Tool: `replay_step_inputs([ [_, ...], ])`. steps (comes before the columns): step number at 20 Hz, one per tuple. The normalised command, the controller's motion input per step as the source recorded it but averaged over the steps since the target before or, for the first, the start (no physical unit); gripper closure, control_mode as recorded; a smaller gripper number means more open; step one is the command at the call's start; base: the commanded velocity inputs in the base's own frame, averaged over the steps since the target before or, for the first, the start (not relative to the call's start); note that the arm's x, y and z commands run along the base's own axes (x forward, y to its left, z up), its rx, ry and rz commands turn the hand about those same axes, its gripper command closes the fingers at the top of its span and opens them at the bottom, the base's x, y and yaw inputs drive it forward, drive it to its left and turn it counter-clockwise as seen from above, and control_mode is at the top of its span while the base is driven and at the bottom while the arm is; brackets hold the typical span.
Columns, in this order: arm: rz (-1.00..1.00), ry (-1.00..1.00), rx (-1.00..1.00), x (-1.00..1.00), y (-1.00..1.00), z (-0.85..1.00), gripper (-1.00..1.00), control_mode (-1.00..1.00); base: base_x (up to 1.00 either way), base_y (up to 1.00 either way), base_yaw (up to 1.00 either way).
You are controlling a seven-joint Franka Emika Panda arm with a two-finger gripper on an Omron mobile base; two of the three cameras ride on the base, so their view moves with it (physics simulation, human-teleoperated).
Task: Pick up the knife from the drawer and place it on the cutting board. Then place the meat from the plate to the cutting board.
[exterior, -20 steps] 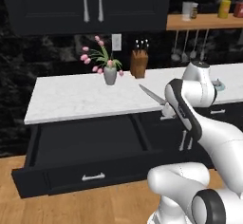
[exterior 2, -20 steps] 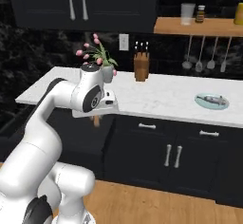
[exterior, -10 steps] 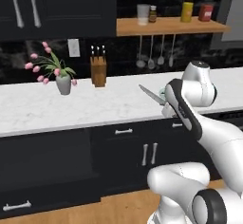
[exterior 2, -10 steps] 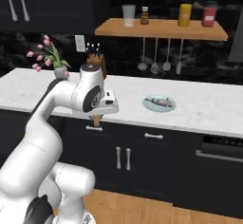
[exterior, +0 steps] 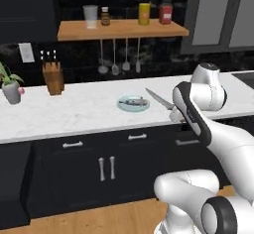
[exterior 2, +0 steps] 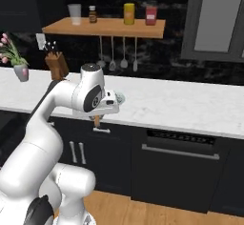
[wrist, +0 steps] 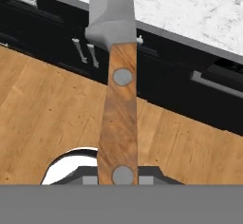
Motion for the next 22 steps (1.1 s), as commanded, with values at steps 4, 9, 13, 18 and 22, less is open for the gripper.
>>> replay_step_inputs([
  [4, 0.0, 0.0, 0.0, 0.0, 0.0, 0.0, 1.0, 1.0, 0.28, -1.0, 0.0],
  [9, 0.0, 0.0, 0.0, 0.0, 0.0, 0.0, 1.0, 1.0, 0.25, -1.0, 0.0],
  [13, 0.0, 0.0, 0.0, 0.0, 0.0, 0.0, 1.0, 1.0, 0.24, -1.0, 0.0],
  [18, 0.0, 0.0, 0.0, 0.0, 0.0, 0.0, 1.0, 1.0, 0.32, -1.0, 0.0],
  [22, 0.0, 0.0, 0.0, 0.0, 0.0, 0.0, 1.0, 1.0, 0.36, -0.97, 0.0],
])
